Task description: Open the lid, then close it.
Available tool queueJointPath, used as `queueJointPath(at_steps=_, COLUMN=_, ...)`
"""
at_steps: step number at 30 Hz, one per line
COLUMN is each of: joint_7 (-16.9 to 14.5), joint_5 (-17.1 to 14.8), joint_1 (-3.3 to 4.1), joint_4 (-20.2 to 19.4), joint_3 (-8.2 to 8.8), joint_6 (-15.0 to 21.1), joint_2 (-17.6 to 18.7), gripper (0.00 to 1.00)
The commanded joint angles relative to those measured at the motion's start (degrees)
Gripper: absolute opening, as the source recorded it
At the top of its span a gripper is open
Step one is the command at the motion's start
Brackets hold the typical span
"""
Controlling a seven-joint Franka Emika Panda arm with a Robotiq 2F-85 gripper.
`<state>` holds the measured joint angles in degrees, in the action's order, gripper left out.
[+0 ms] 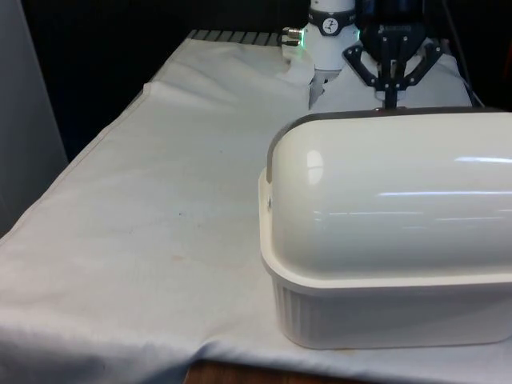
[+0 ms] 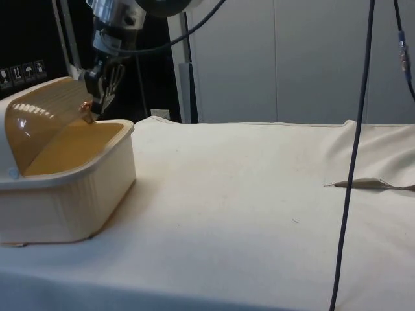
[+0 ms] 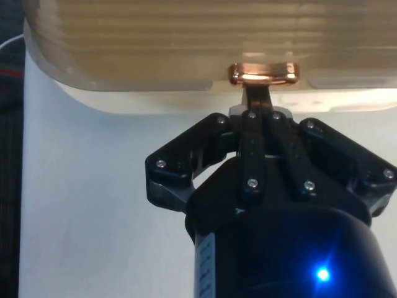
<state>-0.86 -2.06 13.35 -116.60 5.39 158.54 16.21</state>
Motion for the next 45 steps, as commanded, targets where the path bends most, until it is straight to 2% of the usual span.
queueJointPath(at_steps=1, joint_7=0.9, joint_5=0.7, joint_1=0.34, joint_4=0.5, joint_3=0.46, joint_6=0.2, joint_2=0.0, gripper=0.00)
queueJointPath(at_steps=7, joint_7=1.6, joint_5=0.7, joint_1=0.57, joint_4=1.9, joint_3=0.52, joint_6=0.3, joint_2=0.1, gripper=0.00)
queueJointPath(at_steps=8, joint_7=0.7, joint_5=0.0, joint_1=0.23, joint_4=1.8, joint_3=-0.06, joint_6=0.1, joint_2=0.0, gripper=0.00)
queueJointPath(at_steps=10, joint_7=2.0, joint_5=0.8, joint_1=0.69, joint_4=2.8, joint_3=0.52, joint_6=0.5, joint_2=0.2, gripper=0.00)
queueJointPath(at_steps=15, joint_7=2.5, joint_5=0.8, joint_1=0.86, joint_4=4.1, joint_3=0.46, joint_6=0.6, joint_2=0.7, gripper=0.00)
queueJointPath(at_steps=16, joint_7=1.6, joint_5=0.0, joint_1=0.46, joint_4=3.8, joint_3=-0.11, joint_6=0.2, joint_2=0.4, gripper=0.00)
queueJointPath(at_steps=17, joint_7=1.7, joint_5=0.0, joint_1=0.52, joint_4=4.1, joint_3=-0.11, joint_6=0.2, joint_2=0.6, gripper=0.00)
queueJointPath(at_steps=18, joint_7=2.7, joint_5=0.7, joint_1=0.97, joint_4=5.2, joint_3=0.29, joint_6=0.6, joint_2=1.3, gripper=0.00)
queueJointPath(at_steps=24, joint_7=2.8, joint_5=0.6, joint_1=1.20, joint_4=7.6, joint_3=-0.06, joint_6=0.3, joint_2=2.5, gripper=0.00)
queueJointPath(at_steps=25, joint_7=2.0, joint_5=0.0, joint_1=0.86, joint_4=6.9, joint_3=-0.46, joint_6=0.2, joint_2=2.1, gripper=0.00)
queueJointPath(at_steps=26, joint_7=2.8, joint_5=0.6, joint_1=1.26, joint_4=7.9, joint_3=-0.11, joint_6=0.3, joint_2=2.6, gripper=0.00)
queueJointPath(at_steps=28, joint_7=2.8, joint_5=0.5, joint_1=1.38, joint_4=9.2, joint_3=-0.23, joint_6=0.2, joint_2=3.2, gripper=0.00)
queueJointPath(at_steps=33, joint_7=2.5, joint_5=0.4, joint_1=1.32, joint_4=11.4, joint_3=-0.40, joint_6=0.0, joint_2=4.1, gripper=0.00)
queueJointPath(at_steps=34, joint_7=2.1, joint_5=0.0, joint_1=1.09, joint_4=10.7, joint_3=-0.74, joint_6=0.2, joint_2=3.8, gripper=0.00)
queueJointPath(at_steps=35, joint_7=2.5, joint_5=0.4, joint_1=1.32, joint_4=11.4, joint_3=-0.40, joint_6=0.0, joint_2=4.1, gripper=0.00)
queueJointPath(at_steps=44, joint_7=1.9, joint_5=0.3, joint_1=1.15, joint_4=13.3, joint_3=-0.57, joint_6=-4.0, joint_2=2.2, gripper=0.00)
queueJointPath(at_steps=45, joint_7=1.8, joint_5=0.2, joint_1=1.09, joint_4=13.2, joint_3=-0.69, joint_6=-3.4, joint_2=2.2, gripper=0.00)
